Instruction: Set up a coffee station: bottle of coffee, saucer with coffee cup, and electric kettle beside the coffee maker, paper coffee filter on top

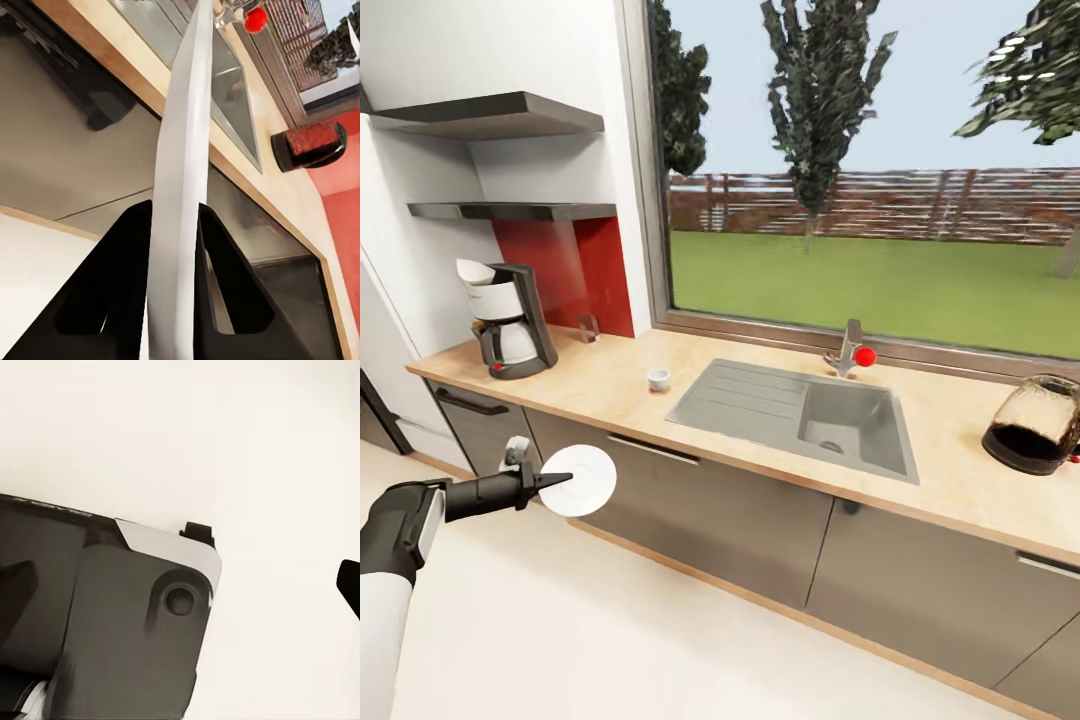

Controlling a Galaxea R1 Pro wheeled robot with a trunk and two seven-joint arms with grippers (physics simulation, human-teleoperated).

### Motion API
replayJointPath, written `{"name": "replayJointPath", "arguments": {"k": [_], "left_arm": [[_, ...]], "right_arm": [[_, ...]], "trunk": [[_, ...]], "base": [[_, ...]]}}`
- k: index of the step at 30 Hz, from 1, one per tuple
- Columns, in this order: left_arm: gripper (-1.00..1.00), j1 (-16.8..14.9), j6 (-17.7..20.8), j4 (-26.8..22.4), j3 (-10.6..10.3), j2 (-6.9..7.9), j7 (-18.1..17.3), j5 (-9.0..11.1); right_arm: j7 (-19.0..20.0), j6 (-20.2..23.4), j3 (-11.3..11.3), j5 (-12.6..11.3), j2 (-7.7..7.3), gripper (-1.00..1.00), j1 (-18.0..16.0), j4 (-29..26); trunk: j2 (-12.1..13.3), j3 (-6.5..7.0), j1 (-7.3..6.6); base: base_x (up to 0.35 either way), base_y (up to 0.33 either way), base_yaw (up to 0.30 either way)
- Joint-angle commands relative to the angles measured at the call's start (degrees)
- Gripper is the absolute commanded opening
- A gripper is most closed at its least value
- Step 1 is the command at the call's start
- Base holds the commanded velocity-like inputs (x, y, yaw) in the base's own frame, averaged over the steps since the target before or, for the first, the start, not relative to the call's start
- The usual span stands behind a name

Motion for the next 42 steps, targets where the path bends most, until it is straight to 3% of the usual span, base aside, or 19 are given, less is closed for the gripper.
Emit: {"name": "replayJointPath", "arguments": {"k": [1,14,28,31,36,38,42], "left_arm": [[-1.00,-0.07,0.36,-0.04,0.24,-0.03,-0.42,-0.64],[-1.00,-0.07,0.25,-0.04,0.30,-0.04,-0.33,-0.73],[-1.00,-0.83,0.54,-1.85,0.53,0.38,0.62,-0.86],[-1.00,-1.46,0.68,-2.46,2.21,1.06,2.63,-0.89],[-1.00,-3.42,0.74,-2.52,10.01,1.49,11.62,-0.71],[-1.00,-3.70,0.74,-2.68,11.36,1.35,14.06,-0.60],[-1.00,-3.36,0.56,-2.88,12.22,1.10,15.48,-0.45]], "right_arm": [[0.15,0.08,0.46,-0.51,-0.04,1.00,-0.02,-0.14],[0.16,-0.33,0.25,-0.76,0.02,1.00,-0.02,-0.27],[0.16,-0.33,0.16,-0.67,-0.21,1.00,-0.02,-0.21],[0.16,-0.33,0.16,-0.67,-0.21,1.00,-0.02,-0.19],[0.14,-0.33,0.16,-0.67,-0.25,1.00,-0.02,-0.18],[0.15,-0.33,0.16,-0.67,-0.25,1.00,-0.02,-0.18],[0.13,-0.33,0.16,-0.67,-0.29,1.00,-0.02,-0.18]], "trunk": [[-0.13,-0.13,0.04],[-0.13,-0.13,0.04],[-0.13,-0.15,0.04],[-0.13,-0.19,0.04],[-0.13,-0.29,0.04],[-0.13,-0.34,0.04],[-0.13,-0.42,0.04]], "base": [[0.001,0.014,0.000],[0.000,0.001,0.000],[0.000,0.000,0.261],[0.000,0.000,0.274],[0.000,0.000,0.274],[0.000,0.000,0.274],[0.000,0.000,0.274]]}}
